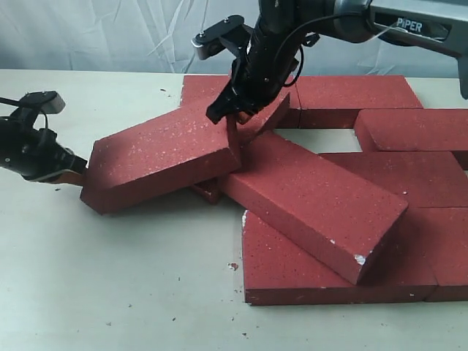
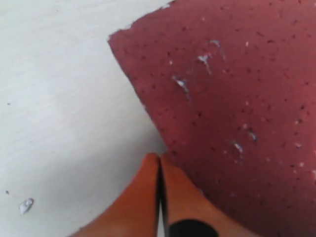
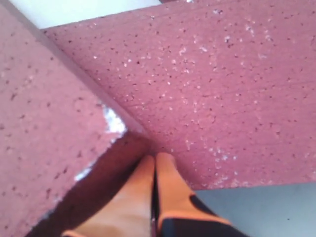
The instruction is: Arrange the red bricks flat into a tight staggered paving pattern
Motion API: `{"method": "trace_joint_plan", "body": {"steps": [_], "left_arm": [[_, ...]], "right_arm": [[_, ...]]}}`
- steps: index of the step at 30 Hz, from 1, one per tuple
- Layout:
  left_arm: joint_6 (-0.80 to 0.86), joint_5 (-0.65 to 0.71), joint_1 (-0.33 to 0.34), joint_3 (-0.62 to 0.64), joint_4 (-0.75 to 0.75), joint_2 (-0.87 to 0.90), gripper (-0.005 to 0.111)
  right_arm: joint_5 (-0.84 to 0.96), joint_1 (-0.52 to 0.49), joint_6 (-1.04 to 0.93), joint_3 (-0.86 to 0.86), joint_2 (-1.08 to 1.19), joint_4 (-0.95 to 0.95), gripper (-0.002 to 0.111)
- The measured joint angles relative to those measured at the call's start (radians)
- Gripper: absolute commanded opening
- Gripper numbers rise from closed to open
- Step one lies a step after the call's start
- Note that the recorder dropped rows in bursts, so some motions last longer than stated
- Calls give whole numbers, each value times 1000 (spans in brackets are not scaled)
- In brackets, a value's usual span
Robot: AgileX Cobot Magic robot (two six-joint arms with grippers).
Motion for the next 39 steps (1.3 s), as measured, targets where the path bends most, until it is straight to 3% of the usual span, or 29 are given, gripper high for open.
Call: {"method": "trace_joint_plan", "body": {"steps": [3, 9, 11, 27, 35, 39], "left_arm": [[0, 25, 23, 0, 38, -53, 0], [-4, 34, 194, -4, 85, -177, 0], [-4, 14, 217, -4, 87, -177, 0], [0, -93, 240, -6, 161, -58, 0], [-3, -112, 326, -6, 126, -66, 0], [-4, -115, 349, -6, 91, -66, 0]], "right_arm": [[58, 13, 1, -63, 0, 18, -1], [99, 114, 4, -124, 7, 50, -1], [104, 141, 4, -124, 20, 53, -1], [122, 203, 4, -124, 140, 83, -1], [186, 208, 0, -124, 140, 116, -1], [195, 208, -29, -124, 138, 41, -1]]}}
